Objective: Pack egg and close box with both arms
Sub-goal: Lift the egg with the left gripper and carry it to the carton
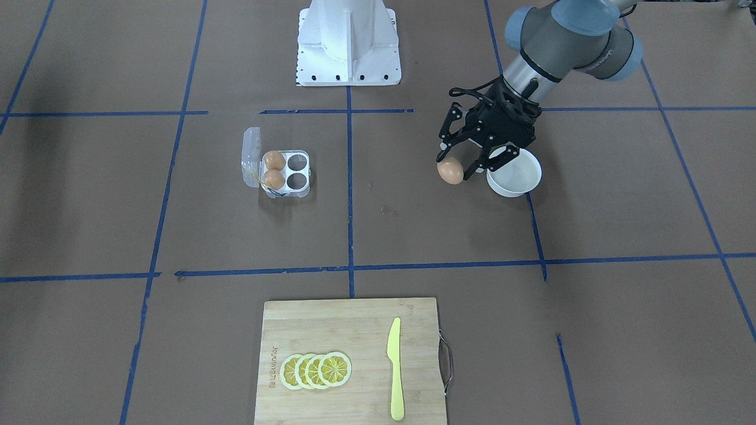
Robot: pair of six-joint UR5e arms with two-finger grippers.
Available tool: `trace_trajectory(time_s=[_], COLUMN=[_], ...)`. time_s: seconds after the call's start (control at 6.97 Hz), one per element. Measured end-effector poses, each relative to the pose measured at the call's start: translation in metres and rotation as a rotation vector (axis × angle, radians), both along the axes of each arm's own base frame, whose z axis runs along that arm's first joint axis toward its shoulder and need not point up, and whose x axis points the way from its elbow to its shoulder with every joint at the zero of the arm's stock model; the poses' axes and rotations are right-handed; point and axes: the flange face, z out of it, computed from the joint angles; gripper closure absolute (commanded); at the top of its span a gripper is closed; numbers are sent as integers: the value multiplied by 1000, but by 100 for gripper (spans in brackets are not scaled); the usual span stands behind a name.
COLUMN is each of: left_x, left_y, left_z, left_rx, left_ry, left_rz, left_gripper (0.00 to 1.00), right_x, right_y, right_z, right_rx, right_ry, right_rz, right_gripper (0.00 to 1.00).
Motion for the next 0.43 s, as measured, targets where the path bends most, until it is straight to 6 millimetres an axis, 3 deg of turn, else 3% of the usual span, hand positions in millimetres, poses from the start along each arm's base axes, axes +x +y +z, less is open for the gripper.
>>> trace_trajectory(time_s=[0.14, 0.43], left_x=[16, 54], left_y=[1, 15], left_z=[-26, -57], left_rx=[-34, -127], left_ry=[72, 177], left_rz=[1, 33], left_gripper=[81, 81], right_x=[0, 0], right_y=[0, -1], right_z=[0, -1], right_rx=[1, 1], right_ry=[0, 0], right_rz=[0, 1], right_gripper=[0, 0])
